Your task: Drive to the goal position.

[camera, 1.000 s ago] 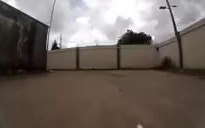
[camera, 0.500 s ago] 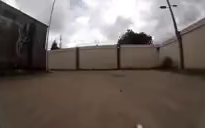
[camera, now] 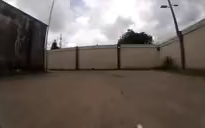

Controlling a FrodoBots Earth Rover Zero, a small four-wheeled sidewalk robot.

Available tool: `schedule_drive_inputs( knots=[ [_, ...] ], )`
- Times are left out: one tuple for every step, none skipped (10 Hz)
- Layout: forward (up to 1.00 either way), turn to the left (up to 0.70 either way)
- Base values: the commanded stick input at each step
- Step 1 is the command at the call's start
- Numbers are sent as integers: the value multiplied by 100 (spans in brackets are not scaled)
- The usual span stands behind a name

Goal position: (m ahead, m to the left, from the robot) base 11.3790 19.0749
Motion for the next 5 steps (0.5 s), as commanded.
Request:
schedule_drive_inputs(
  knots=[
    [30, 0],
    [30, 0],
    [30, 0],
    [30, 0],
    [30, 0]
  ],
)
